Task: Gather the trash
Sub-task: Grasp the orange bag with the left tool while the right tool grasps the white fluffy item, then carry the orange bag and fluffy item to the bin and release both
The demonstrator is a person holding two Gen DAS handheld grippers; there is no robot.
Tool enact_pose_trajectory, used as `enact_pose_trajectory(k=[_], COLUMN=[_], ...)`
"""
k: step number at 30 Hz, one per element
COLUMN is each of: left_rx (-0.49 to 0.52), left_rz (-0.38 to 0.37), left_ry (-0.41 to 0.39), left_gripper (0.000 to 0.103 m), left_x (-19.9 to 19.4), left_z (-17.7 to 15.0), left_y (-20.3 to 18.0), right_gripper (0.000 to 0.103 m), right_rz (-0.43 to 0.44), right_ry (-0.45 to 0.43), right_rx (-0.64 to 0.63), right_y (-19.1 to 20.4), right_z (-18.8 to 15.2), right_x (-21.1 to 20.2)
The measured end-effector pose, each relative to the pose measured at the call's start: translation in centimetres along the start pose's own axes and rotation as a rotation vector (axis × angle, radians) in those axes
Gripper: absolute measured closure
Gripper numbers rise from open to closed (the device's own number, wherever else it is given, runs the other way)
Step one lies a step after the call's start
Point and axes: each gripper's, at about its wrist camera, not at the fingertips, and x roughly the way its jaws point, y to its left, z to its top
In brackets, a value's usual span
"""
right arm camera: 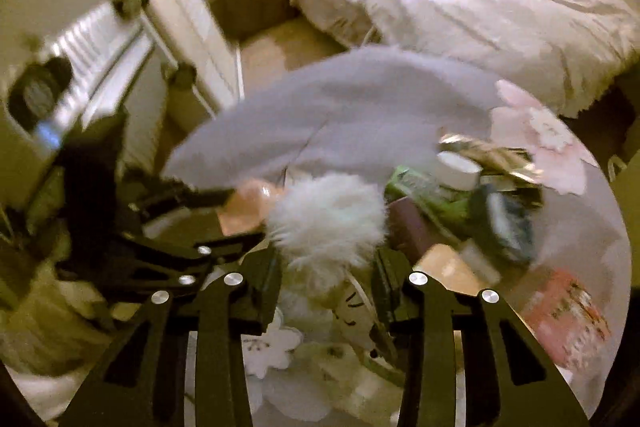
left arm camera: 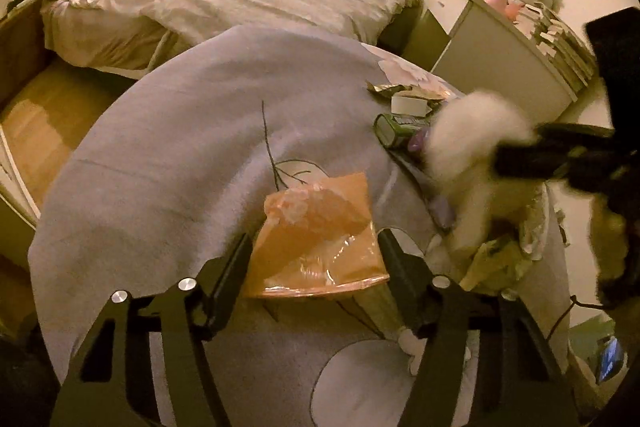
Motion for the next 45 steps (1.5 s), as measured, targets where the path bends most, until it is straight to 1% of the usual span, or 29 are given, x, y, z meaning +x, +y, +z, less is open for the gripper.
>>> enact_pose_trajectory(k=[2,5,9,13,17,21,22,24,26,28,32,37,41,45], left_rx=[0.001,0.003,0.031,0.073,0.109,0.155,0.176,0.206,0.23,0.248,0.301,0.335,0.355,0.367], left_rz=[0.009,0.001,-0.022,-0.08,-0.16,-0.233,-0.262,-0.29,-0.329,-0.368,-0.396,-0.416,-0.401,-0.39], left_ry=[-0.03,-0.083,-0.137,-0.187,-0.199,-0.182,-0.174,-0.163,-0.138,-0.105,-0.052,0.01,0.062,0.099], left_gripper=[0.044,0.045,0.045,0.045,0.045,0.045,0.045,0.045,0.045,0.045,0.045,0.045,0.045,0.045], left_x=[-0.6,-2.3,-4.2,-5.7,-5.3,-3.4,-2.6,-1.4,0.4,2.4,5.7,9.1,11.4,13.1], left_z=[0.0,0.2,1.2,3.1,5.5,7.2,7.6,8.2,8.7,8.9,8.5,8.0,7.2,6.9], left_y=[-0.4,-1.6,-4.2,-8.3,-13.0,-18.2,-20.2,-22.8,-25.8,-28.6,-33.2,-36.8,-37.9,-38.8], right_gripper=[0.064,0.064,0.064,0.064,0.064,0.064,0.064,0.064,0.064,0.064,0.064,0.064,0.064,0.064], right_rz=[0.011,0.026,0.008,-0.041,-0.113,-0.177,-0.19,-0.236,-0.271,-0.285,-0.319,-0.335,-0.344,-0.344], right_ry=[-0.045,-0.106,-0.195,-0.268,-0.317,-0.331,-0.333,-0.338,-0.342,-0.342,-0.332,-0.309,-0.3,-0.286], right_rx=[0.03,0.081,0.138,0.197,0.278,0.373,0.39,0.441,0.491,0.533,0.634,0.741,0.8,0.838], right_y=[-0.6,-1.8,-4.3,-7.7,-12.6,-17.8,-18.8,-21.6,-24.1,-25.9,-30.0,-33.6,-35.9,-37.1], right_z=[0.1,0.2,-0.1,-0.7,-2.4,-4.9,-5.5,-7.3,-9.1,-10.5,-14.3,-18.0,-20.4,-21.3], right_x=[-2.1,-5.5,-10.5,-14.6,-18.4,-21.1,-21.5,-22.5,-23.3,-23.5,-23.7,-23.0,-22.1,-21.0])
